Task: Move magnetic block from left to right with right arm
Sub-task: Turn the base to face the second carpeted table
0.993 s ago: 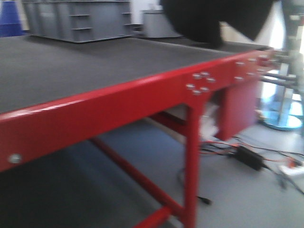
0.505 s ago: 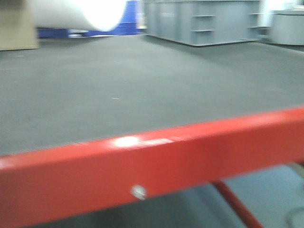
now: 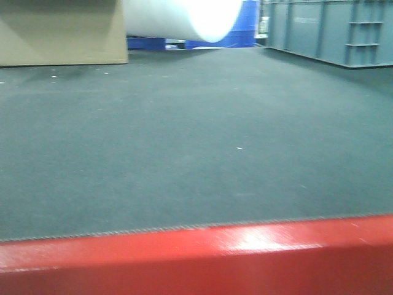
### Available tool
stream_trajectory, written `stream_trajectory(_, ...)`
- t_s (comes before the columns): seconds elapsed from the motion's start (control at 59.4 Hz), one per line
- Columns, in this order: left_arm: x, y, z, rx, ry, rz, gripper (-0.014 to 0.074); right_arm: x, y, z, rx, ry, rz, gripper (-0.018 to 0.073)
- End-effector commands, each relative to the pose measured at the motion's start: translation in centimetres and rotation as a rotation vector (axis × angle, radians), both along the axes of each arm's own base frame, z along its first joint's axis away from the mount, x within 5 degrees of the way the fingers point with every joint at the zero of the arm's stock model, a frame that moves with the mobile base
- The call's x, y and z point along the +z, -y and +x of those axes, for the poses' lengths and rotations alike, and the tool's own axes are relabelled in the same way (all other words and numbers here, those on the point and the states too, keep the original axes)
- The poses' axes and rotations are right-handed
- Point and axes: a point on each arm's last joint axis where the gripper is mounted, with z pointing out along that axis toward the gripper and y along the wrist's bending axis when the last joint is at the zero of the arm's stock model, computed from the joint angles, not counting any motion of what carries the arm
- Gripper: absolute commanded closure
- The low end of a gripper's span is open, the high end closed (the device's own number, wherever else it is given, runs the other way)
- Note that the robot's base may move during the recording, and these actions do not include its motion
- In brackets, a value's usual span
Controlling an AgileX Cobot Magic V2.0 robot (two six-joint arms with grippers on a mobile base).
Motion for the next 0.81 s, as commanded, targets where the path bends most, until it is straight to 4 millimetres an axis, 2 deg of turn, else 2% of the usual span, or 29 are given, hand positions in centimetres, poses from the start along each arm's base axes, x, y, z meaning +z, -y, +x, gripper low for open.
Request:
stream_trajectory(0.0, 0.58, 0.02, -0.16, -0.004, 0.094, -0.005, 0.0712, 1.60, -0.07, -0.14, 0.008, 0.104, 0.008, 0.0400)
stream_trajectory(0.791, 0.58, 0.02, -0.16, -0.004, 0.094, -0.005, 0.0712, 1.68, -0.09, -0.16, 0.010, 0.112, 0.011, 0.0400)
